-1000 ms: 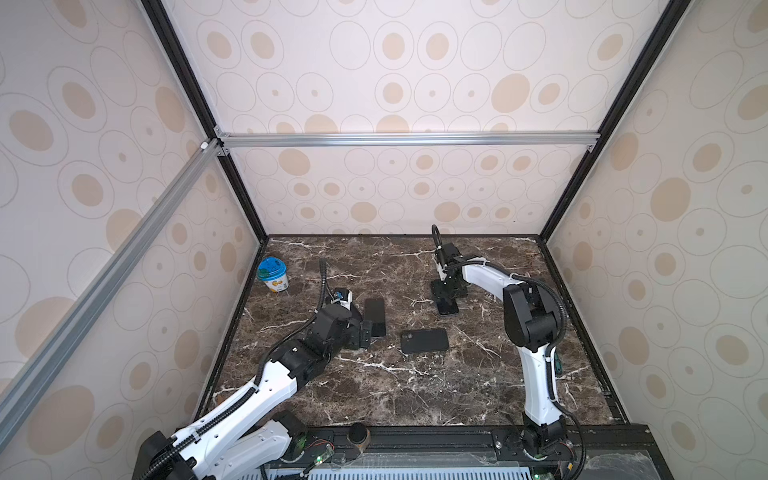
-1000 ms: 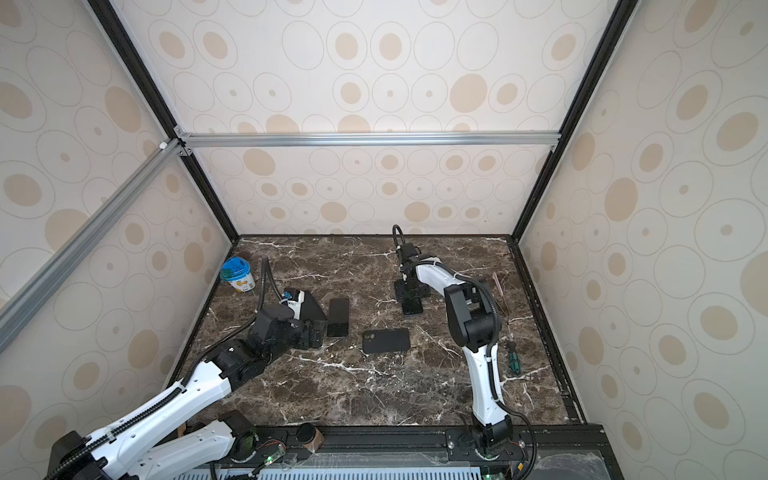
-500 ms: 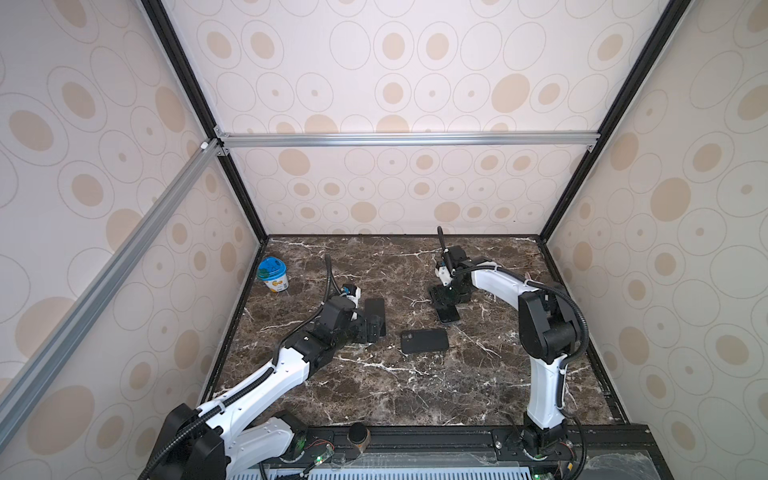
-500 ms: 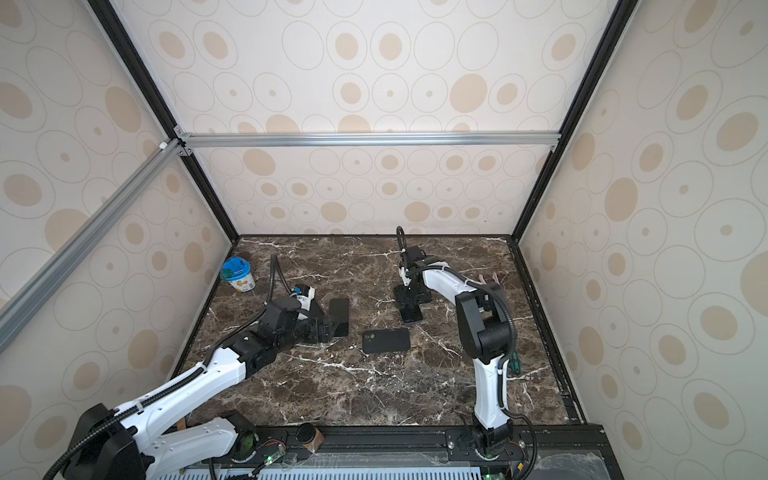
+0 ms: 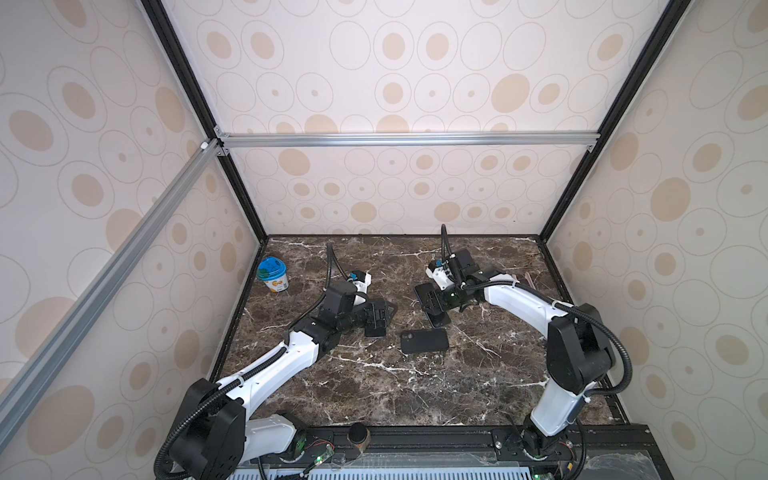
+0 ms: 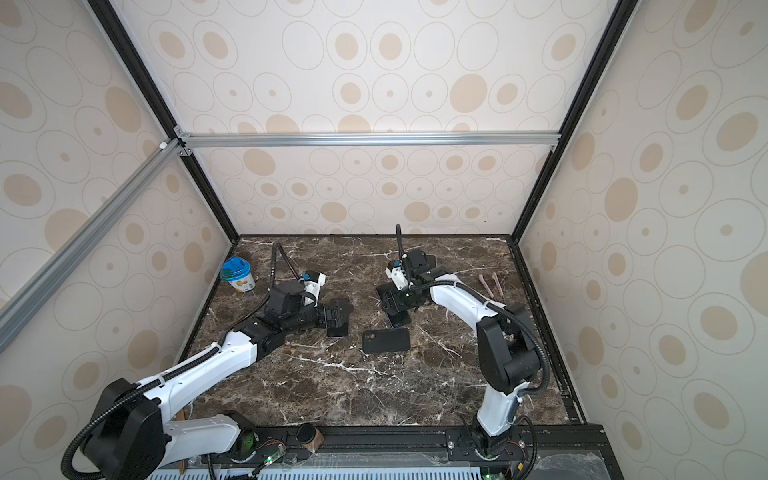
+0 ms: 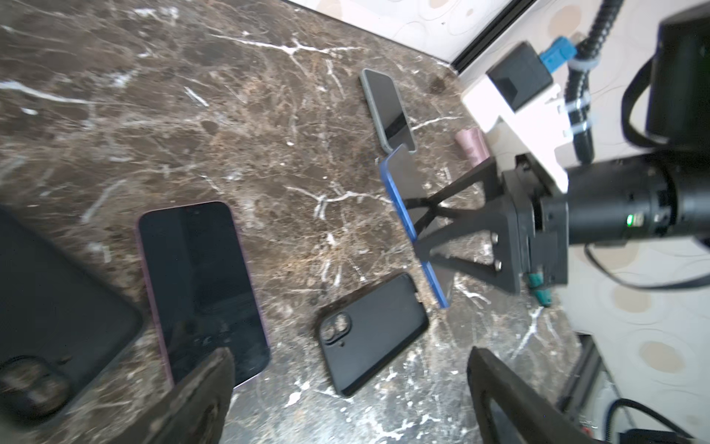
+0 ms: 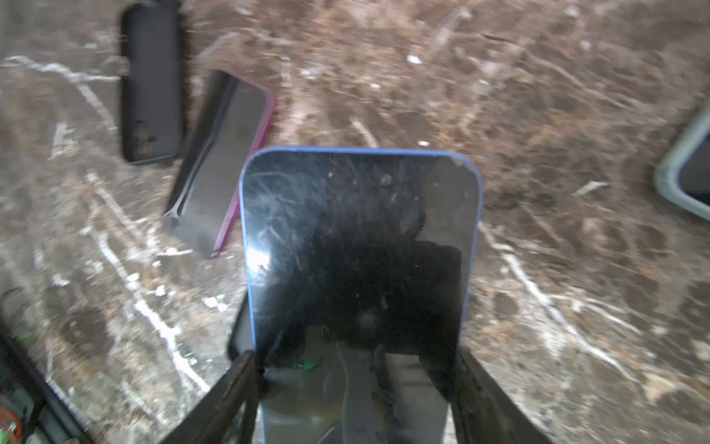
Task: Put the phone into the phone case
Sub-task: 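Lift the blue-framed phone toward the black case while the left arm moves in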
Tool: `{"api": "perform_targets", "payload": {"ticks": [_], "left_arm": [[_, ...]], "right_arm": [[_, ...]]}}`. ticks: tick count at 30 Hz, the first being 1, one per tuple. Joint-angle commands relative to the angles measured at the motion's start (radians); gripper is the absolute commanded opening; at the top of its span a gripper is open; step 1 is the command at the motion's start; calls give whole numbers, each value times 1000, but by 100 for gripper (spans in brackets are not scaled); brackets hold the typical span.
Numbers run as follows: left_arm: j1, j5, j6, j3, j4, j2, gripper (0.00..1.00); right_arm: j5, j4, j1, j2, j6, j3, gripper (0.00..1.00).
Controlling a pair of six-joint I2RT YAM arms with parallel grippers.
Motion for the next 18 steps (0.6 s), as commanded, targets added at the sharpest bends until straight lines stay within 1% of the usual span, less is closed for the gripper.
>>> {"api": "perform_targets", "payload": {"ticks": [1, 2, 4, 6, 12, 18], "left_arm": [[15, 117, -56, 32, 104, 10, 94], [20, 165, -72, 27, 129, 14, 94], [37, 222, -125, 11, 181, 20, 92], [49, 259, -158, -4, 219, 17, 89], [76, 257, -162, -7, 191, 3, 86], [104, 250, -188, -19, 188, 9, 76]], "right_arm": [[-58, 131, 38, -76, -9, -48, 2], [-62, 151, 50, -86, -10, -62, 1], [-43, 169, 80, -101, -16, -72, 1], [-28, 180, 103, -113, -21, -80, 1], [-14, 246, 145, -154, -12, -112, 1], [-10, 283, 179, -196, -8, -136, 0]]}}
